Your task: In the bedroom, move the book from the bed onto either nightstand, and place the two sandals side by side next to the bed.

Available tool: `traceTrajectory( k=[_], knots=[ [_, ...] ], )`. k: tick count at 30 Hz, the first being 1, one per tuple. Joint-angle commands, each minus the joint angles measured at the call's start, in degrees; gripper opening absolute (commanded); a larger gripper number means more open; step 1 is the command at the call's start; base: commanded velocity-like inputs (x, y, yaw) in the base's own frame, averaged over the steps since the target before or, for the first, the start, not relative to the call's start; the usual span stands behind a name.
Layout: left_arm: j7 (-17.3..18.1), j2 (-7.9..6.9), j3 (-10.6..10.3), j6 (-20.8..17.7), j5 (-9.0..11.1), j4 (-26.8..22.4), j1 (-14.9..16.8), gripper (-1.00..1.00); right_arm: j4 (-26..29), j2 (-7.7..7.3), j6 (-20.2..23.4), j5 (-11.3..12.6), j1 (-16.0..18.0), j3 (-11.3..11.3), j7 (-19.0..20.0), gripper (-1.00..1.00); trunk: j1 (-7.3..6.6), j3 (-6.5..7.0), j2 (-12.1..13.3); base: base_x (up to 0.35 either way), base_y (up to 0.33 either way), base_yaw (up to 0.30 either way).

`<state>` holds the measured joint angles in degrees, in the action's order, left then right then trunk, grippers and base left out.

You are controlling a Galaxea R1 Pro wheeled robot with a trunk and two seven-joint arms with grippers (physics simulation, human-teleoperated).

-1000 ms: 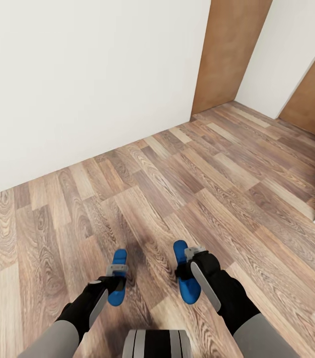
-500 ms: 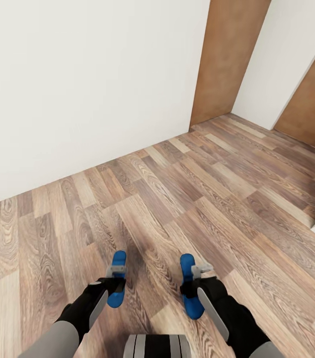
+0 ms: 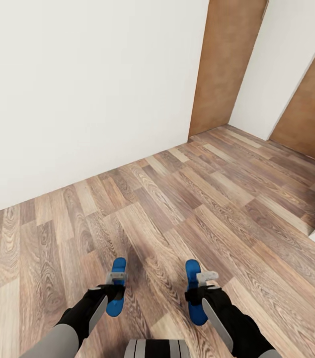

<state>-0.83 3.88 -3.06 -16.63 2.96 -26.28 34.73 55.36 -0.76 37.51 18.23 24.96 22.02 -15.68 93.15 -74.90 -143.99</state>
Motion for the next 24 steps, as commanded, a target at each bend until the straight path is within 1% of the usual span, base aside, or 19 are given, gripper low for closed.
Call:
traceTrajectory(
  k=[1,2,3,4,8,11,17,24],
  knots=[
    [-0.1,-0.03,-0.2,-0.3,0.3,0.4,0.0,-1.0,-0.2,-0.08,-0.4,0.7,0.0,0.2,-0.6,-1.0,-0.03,0.19,0.0,0.0,0.0,0.0],
    [-0.1,-0.02,-0.2,-0.2,0.3,0.8,0.0,-1.0,-0.4,-0.11,-1.2,0.7,0.0,0.3,-0.6,-1.0,-0.06,0.41,0.0,0.0,0.0,0.0],
    [-0.2,0.0,-0.3,0.1,0.3,1.5,0.0,-1.0,-1.0,-0.11,-3.1,0.6,0.0,0.3,-0.6,-1.0,-0.09,0.63,0.0,0.0,0.0,0.0],
    [-0.3,0.01,-0.3,0.1,0.3,1.6,0.0,-1.0,-1.4,-0.11,-4.1,0.5,0.0,0.3,-0.6,-1.0,-0.11,0.85,0.0,0.0,0.0,0.0],
    [-0.9,0.0,-0.3,0.4,0.3,2.4,0.0,-1.0,-2.6,-0.06,-7.3,0.3,0.0,0.5,-0.7,-1.0,-0.21,1.74,0.1,0.0,0.0,0.0],
    [-1.0,-0.01,-0.3,0.6,0.3,2.6,0.0,-1.0,-3.0,-0.05,-8.0,0.3,-0.1,0.5,-0.6,-1.0,-0.29,2.4,0.1,0.0,0.0,0.0],
    [-1.2,-0.06,-0.3,3.4,0.1,3.0,-0.1,-1.0,-3.4,-0.12,-8.7,0.2,-0.1,0.5,-0.5,-1.0,-0.45,3.73,0.2,0.0,0.0,0.0],
    [-1.1,-0.04,-0.4,4.5,0.0,3.7,-0.2,-1.0,-4.0,-0.13,-8.9,0.1,-0.1,0.5,-0.5,-1.0,-0.63,5.28,0.3,0.0,0.0,0.0]
  ],
)
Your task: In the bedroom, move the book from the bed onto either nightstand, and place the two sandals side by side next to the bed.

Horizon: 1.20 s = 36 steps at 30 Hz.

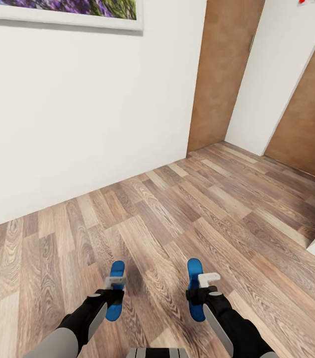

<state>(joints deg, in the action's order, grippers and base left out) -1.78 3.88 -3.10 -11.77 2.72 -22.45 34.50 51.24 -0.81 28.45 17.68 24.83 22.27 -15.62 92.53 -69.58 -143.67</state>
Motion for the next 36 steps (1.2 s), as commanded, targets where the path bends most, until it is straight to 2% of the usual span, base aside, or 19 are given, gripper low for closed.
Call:
traceTrajectory(
  k=[1,13,19,33,36],
  knots=[
    [-0.2,-0.04,-0.3,-0.2,0.3,0.1,0.0,-1.0,-0.1,-0.08,0.1,0.6,0.0,0.3,-0.6,-1.0,-0.03,0.18,0.0,0.0,0.0,0.0],
    [-0.2,-0.09,-0.3,0.2,0.2,0.5,-0.1,-1.0,-1.4,-0.06,0.0,0.6,0.0,0.4,-0.5,-1.0,-0.34,2.84,0.2,0.0,0.0,0.0],
    [-0.2,-0.08,-0.4,2.1,0.2,1.1,-0.1,-1.0,-1.5,-0.07,0.0,0.5,-0.2,0.4,-0.5,-1.0,-0.5,4.17,0.2,0.0,0.0,0.0],
    [-0.2,-0.01,-0.4,2.5,0.2,2.1,0.0,-1.0,-1.8,-0.07,-0.1,0.5,-0.2,0.4,-0.5,-1.0,-0.86,7.27,0.4,0.0,0.0,0.0],
    [-0.2,-0.01,-0.4,2.5,0.2,2.1,0.0,-1.0,-1.9,-0.07,-0.1,0.5,-0.2,0.4,-0.5,-1.0,-1.52,7.81,1.6,0.0,0.0,0.0]
  ],
)
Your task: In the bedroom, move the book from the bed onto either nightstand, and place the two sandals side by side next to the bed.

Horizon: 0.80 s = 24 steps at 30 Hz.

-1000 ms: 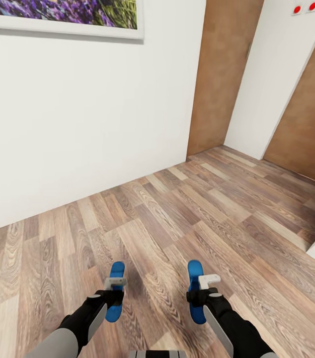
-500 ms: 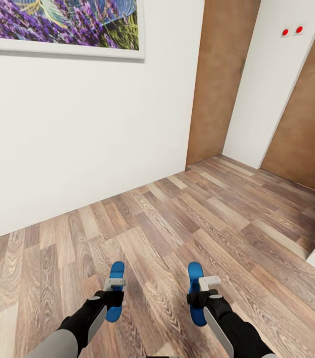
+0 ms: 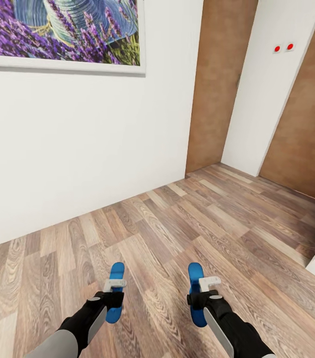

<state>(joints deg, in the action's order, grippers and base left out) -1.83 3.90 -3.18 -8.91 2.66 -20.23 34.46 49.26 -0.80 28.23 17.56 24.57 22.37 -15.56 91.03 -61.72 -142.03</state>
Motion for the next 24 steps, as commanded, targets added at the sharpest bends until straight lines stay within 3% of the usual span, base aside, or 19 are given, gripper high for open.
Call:
traceTrajectory(
  k=[1,24],
  knots=[
    [-0.2,-0.03,-0.3,-0.3,0.3,-0.1,0.0,-1.0,0.1,-0.08,0.2,0.6,0.0,0.3,-0.6,-1.0,-0.24,0.13,0.4,0.0,0.0,0.0],
    [-0.2,-0.05,-0.3,-0.3,0.2,-0.1,0.0,-1.0,0.0,-0.09,0.2,0.6,0.0,0.3,-0.6,-1.0,-5.29,4.26,9.6,0.0,0.0,0.0]
  ],
)
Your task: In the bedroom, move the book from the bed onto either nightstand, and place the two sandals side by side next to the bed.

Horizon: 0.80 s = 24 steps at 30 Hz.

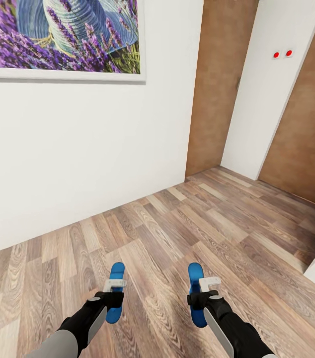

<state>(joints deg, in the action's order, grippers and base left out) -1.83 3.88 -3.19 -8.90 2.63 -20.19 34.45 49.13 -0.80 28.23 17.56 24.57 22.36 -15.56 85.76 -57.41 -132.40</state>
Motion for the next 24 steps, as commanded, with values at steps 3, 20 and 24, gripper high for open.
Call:
traceTrajectory(
  k=[3,20,24],
  knots=[
    [-0.2,-0.04,-0.3,-0.3,0.3,-0.1,0.0,-1.0,0.1,-0.09,0.2,0.6,0.0,0.3,-0.6,-1.0,-0.67,0.49,1.2,0.0,0.0,0.0],
    [-0.2,-0.1,-0.3,0.6,0.3,-0.1,0.0,-1.0,-0.3,-0.13,0.2,0.6,0.0,0.3,-0.5,-1.0,-4.41,3.54,8.0,0.0,0.0,0.0],
    [-0.2,-0.09,-0.4,1.3,0.1,0.0,0.0,-1.0,-0.4,-0.14,0.2,0.6,0.0,0.3,-0.6,-1.0,-5.29,4.26,9.6,0.0,0.0,0.0]
  ],
)
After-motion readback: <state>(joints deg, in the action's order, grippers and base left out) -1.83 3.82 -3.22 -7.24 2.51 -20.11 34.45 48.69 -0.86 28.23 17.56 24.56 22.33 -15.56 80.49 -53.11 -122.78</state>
